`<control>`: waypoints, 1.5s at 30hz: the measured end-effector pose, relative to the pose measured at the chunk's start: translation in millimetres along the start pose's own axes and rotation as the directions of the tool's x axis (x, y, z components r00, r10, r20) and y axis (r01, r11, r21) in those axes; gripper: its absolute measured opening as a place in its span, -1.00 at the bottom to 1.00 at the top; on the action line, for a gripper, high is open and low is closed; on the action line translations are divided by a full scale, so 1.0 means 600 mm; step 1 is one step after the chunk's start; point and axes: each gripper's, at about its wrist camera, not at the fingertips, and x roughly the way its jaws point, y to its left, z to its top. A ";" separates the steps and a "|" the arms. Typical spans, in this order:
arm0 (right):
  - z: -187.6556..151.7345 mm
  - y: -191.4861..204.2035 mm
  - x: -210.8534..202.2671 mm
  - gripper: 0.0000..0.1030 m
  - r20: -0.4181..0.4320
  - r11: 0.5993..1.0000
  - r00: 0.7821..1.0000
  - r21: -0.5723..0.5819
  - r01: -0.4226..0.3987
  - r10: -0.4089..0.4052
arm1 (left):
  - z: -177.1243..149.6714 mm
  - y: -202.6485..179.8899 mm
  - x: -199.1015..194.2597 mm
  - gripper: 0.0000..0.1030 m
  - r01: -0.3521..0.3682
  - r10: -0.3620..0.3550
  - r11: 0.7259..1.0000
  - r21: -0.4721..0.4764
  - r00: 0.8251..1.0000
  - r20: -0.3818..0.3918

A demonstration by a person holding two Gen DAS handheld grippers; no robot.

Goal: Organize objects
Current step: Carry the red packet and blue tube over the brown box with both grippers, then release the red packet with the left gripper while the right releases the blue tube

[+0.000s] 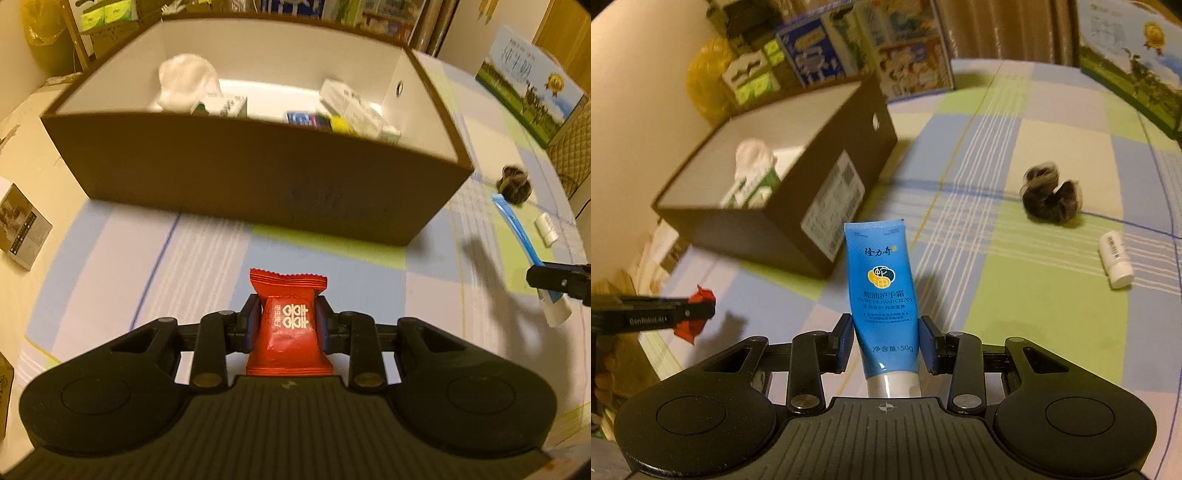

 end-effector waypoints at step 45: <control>0.244 0.229 0.162 -0.32 0.052 0.979 0.994 -0.185 -0.090 0.101 | 0.305 0.180 0.065 -0.50 -0.113 0.102 0.987 0.113 0.990 0.099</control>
